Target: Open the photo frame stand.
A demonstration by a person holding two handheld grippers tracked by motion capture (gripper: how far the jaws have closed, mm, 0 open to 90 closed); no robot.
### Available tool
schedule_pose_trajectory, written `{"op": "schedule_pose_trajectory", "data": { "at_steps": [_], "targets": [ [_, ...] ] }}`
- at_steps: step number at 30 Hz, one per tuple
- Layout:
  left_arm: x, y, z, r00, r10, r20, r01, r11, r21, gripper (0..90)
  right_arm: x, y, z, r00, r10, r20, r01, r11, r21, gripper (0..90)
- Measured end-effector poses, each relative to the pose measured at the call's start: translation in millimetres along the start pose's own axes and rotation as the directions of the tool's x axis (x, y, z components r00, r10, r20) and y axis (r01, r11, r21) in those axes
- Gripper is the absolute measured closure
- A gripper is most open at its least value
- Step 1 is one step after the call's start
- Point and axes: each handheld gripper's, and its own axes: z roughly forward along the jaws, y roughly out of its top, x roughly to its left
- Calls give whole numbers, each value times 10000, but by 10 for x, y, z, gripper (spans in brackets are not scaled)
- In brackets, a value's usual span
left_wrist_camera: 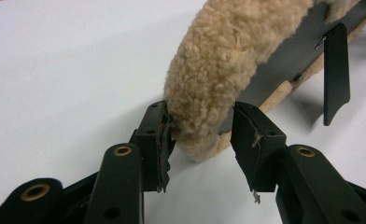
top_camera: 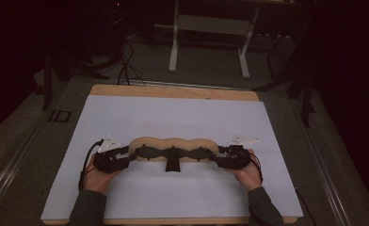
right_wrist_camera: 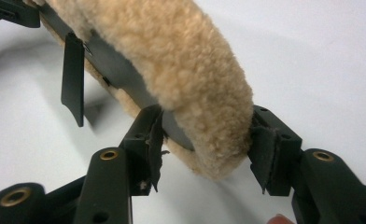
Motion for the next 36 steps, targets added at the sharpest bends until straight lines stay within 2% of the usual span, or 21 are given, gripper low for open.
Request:
{"op": "schedule_pose_trajectory", "data": {
  "at_steps": [5, 12, 18, 23, 26, 31, 36],
  "targets": [
    [-29, -4, -21, 10000, 64, -15, -64, 9999, 83, 573, 15, -19, -22, 10000, 64, -14, -64, 9999, 97, 473],
    [-21, -6, -31, 9999, -48, 119, 47, 10000, 84, 554, 20, -69, -64, 9986, 347, 400, -374, 9971, 668, 483],
    [-21, -10, -45, 9998, -71, 180, 69, 9999, 95, 527, 34, -89, -121, 9971, 575, 507, -610, 9956, 708, 440],
    [-17, -20, -56, 9997, -127, 212, 125, 9998, 123, 505, 51, -118, -149, 9963, 572, 640, -620, 9952, 758, 420],
    [-48, -33, -57, 9997, 164, -205, -155, 9990, 431, 486, 80, -136, -171, 9972, 440, 596, -489, 9954, 822, 426],
    [-61, -48, -72, 9992, 267, -303, -251, 9983, 531, 481, 121, -149, -185, 9980, 407, 480, -448, 9953, 861, 424],
    [-40, -67, -125, 9991, 230, -356, -213, 9987, 456, 478, 101, -160, -201, 9973, 640, 370, -668, 9944, 816, 413]
  ]
}}
